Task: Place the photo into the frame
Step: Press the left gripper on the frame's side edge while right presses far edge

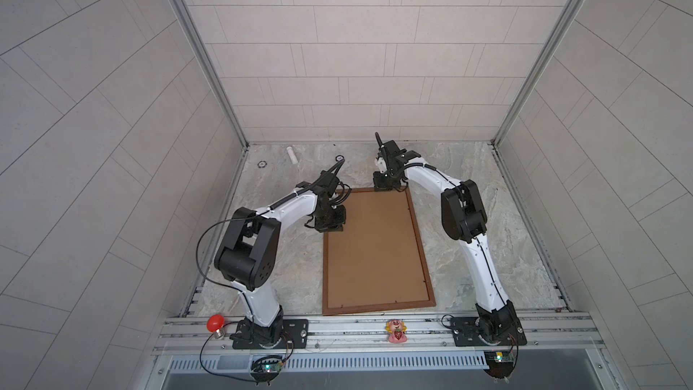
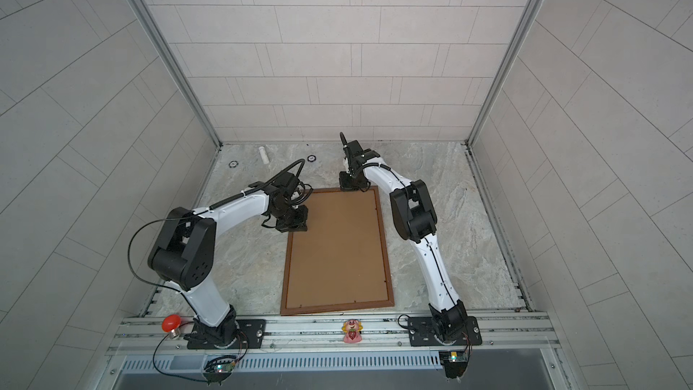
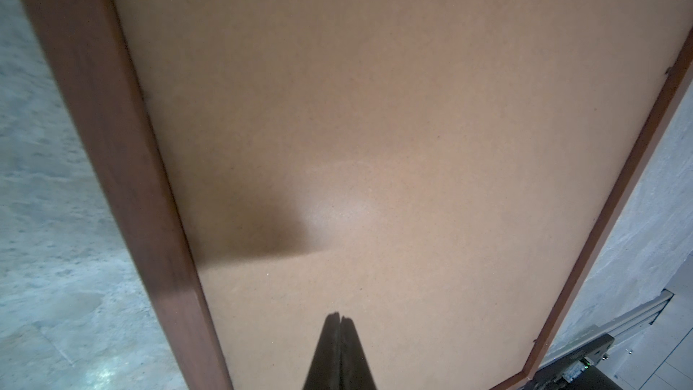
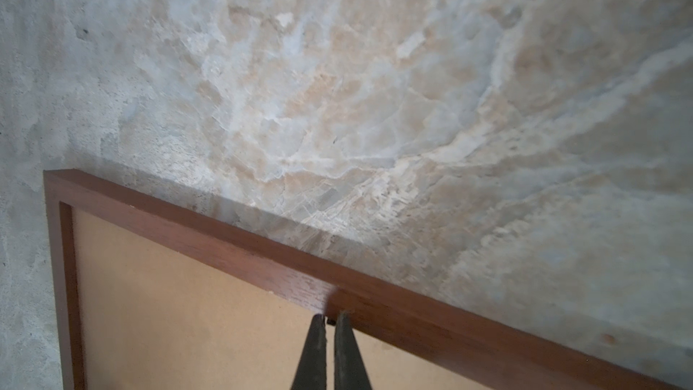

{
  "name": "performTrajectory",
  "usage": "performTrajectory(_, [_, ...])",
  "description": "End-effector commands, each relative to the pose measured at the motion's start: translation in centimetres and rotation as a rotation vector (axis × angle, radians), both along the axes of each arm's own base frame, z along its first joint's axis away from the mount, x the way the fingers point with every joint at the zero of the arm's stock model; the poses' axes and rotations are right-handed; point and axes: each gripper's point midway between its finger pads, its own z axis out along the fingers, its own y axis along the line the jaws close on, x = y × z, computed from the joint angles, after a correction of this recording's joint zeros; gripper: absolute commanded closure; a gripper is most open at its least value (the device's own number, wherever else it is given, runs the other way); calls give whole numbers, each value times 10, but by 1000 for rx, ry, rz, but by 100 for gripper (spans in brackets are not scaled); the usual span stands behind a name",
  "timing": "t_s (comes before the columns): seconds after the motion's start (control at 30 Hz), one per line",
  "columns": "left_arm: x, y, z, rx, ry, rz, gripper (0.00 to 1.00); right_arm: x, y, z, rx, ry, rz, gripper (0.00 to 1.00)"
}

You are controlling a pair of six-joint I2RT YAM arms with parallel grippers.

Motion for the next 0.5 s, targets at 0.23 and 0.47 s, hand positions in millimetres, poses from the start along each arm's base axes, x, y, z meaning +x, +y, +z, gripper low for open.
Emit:
performTrajectory(0.23, [-4, -2, 2, -13, 3, 2, 100, -13, -8, -20, -65, 51, 7, 100])
performTrajectory(0.47, [-4, -1, -1, -9, 4, 3, 100, -14, -7, -20, -71, 48, 21, 100])
